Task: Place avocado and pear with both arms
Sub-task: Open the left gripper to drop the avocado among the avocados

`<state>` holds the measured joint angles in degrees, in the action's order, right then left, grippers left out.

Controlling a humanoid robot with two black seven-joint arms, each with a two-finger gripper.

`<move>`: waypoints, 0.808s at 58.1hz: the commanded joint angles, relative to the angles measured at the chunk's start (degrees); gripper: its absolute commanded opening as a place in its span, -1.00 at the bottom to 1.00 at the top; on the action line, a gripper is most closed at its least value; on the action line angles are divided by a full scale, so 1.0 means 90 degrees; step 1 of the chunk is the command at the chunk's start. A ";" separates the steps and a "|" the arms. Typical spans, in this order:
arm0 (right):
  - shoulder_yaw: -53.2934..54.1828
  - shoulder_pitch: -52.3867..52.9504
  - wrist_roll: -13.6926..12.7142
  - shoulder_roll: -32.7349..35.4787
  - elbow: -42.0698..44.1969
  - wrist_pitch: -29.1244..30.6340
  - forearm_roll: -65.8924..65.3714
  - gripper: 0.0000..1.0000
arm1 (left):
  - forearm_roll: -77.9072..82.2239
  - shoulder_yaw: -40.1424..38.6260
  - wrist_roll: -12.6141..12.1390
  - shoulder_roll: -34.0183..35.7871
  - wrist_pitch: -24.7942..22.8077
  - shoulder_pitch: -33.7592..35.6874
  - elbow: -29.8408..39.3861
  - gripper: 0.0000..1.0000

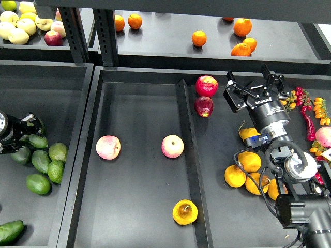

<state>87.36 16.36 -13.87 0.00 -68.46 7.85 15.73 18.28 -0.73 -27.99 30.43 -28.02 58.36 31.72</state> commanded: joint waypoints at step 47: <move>-0.0009 -0.0080 -0.0002 0.0000 -0.0030 0.0085 0.0000 0.99 | 0.0020 0.0003 -0.0001 -0.0353 0.0002 -0.0205 -0.0253 0.32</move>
<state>87.29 15.66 -13.89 0.00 -68.69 8.55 15.73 18.46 -0.70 -28.00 27.33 -27.99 56.51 29.35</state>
